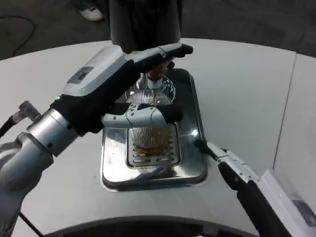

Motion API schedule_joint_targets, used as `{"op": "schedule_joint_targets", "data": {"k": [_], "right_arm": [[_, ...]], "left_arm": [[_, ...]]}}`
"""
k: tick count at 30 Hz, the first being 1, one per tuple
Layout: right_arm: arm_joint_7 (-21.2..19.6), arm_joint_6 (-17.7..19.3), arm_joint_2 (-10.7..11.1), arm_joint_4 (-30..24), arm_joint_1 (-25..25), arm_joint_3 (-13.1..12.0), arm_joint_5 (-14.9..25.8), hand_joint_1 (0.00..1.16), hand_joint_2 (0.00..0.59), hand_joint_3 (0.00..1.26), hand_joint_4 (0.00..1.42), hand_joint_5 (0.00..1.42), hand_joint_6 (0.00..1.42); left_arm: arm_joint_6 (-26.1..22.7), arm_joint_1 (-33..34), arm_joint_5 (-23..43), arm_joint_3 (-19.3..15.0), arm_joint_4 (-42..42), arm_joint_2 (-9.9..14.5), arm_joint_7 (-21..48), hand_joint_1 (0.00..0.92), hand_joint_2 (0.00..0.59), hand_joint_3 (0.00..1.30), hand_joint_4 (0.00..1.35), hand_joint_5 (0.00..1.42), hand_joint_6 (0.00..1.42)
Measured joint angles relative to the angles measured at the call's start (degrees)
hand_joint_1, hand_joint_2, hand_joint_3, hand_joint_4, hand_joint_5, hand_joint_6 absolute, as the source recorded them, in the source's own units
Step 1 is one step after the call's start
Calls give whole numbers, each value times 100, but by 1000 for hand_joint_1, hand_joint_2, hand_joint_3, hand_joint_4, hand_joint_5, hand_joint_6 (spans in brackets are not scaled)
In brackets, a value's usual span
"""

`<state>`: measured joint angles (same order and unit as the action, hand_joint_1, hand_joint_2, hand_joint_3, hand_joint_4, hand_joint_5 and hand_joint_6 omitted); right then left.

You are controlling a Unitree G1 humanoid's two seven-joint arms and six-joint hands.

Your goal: Grasp the cup under the faucet to collect the drink, then remove the cup.

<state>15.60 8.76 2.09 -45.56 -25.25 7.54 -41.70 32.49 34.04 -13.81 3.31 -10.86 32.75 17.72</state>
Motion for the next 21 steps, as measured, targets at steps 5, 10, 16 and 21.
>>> {"op": "schedule_joint_targets", "data": {"k": [5,10,16,21], "right_arm": [[-416,-206,-89,536,315,42,273,755,200,76,63,40,78],[-1010,-267,-276,1298,813,249,376,755,199,72,58,27,53],[-1560,-267,-421,1971,1172,499,502,754,179,35,16,0,38],[-2016,-267,-511,2600,1511,647,613,745,175,16,2,0,35]], "left_arm": [[0,-5,0,-1,6,5,0,0,87,201,181,277,196],[0,-17,-2,-5,19,13,-7,0,87,201,181,277,196],[0,-26,-10,-4,40,17,-15,0,87,201,181,277,196],[6,-26,-27,6,36,25,-38,0,80,201,181,277,196]]}}
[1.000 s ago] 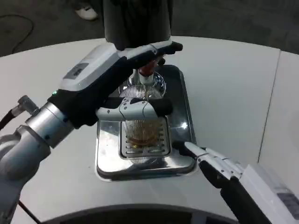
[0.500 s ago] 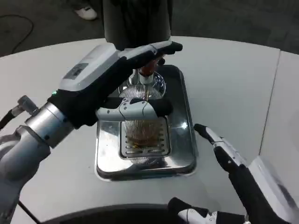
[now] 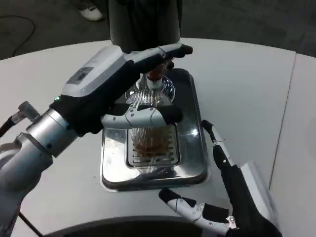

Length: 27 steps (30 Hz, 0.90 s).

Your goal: Grasp the cup under the faucet to collect the drink, then remove the cup.

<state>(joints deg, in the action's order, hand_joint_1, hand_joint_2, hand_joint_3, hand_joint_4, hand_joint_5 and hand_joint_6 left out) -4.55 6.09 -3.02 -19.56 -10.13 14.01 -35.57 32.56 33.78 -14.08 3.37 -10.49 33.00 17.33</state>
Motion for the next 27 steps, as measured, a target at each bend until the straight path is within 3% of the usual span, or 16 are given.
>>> {"op": "schedule_joint_targets", "data": {"k": [7,14,27], "right_arm": [[-534,-2,-13,681,400,70,169,748,177,14,0,0,33],[-1032,-3,5,1542,1078,221,277,748,177,9,0,0,33],[-1815,96,-33,2688,2084,364,618,751,178,0,1,0,59]], "left_arm": [[26,9,-11,12,-27,6,-18,0,100,201,181,277,196],[92,24,-22,21,-55,34,-36,0,53,210,181,277,196],[174,48,-51,37,-94,93,-55,0,36,210,181,277,196]]}}
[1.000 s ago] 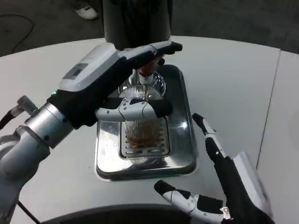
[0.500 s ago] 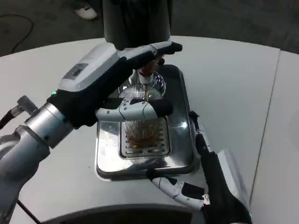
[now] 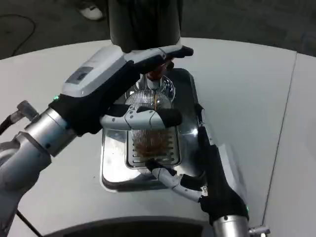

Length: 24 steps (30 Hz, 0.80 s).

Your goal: Grasp the cup under the faucet to collect the drink, then remove the cup.

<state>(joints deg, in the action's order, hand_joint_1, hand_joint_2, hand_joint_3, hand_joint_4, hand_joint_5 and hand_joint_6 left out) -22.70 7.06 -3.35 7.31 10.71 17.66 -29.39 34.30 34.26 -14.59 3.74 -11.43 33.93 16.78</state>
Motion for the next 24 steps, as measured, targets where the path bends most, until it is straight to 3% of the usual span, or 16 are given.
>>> {"op": "schedule_joint_targets", "data": {"k": [9,24], "right_arm": [[-337,68,-77,696,611,116,221,752,178,0,8,0,62],[-480,156,-340,1450,1274,182,402,735,183,0,16,0,64]], "left_arm": [[52,30,-99,0,-1,69,-1,0,33,210,181,277,196],[73,69,-168,-3,-4,119,0,0,34,211,181,277,196]]}}
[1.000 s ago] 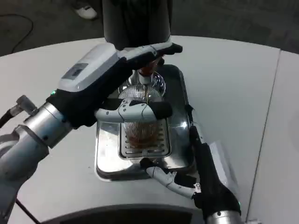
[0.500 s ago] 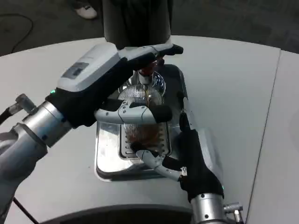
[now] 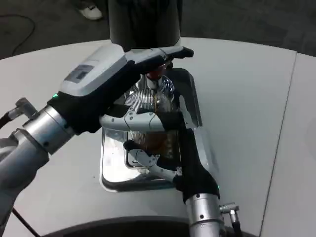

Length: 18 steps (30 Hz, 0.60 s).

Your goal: Grasp the cup under the faucet to collect the drink, then remove the cup.

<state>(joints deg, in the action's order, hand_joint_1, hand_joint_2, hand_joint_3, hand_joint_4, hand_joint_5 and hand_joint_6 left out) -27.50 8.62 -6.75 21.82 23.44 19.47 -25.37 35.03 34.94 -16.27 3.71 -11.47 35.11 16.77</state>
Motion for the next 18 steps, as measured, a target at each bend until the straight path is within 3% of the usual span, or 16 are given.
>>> {"op": "schedule_joint_targets", "data": {"k": [18], "right_arm": [[-29,413,60,916,526,-158,358,707,187,3,21,3,65]], "left_arm": [[51,53,-9,-3,-77,31,-1,0,34,219,191,277,196]]}}
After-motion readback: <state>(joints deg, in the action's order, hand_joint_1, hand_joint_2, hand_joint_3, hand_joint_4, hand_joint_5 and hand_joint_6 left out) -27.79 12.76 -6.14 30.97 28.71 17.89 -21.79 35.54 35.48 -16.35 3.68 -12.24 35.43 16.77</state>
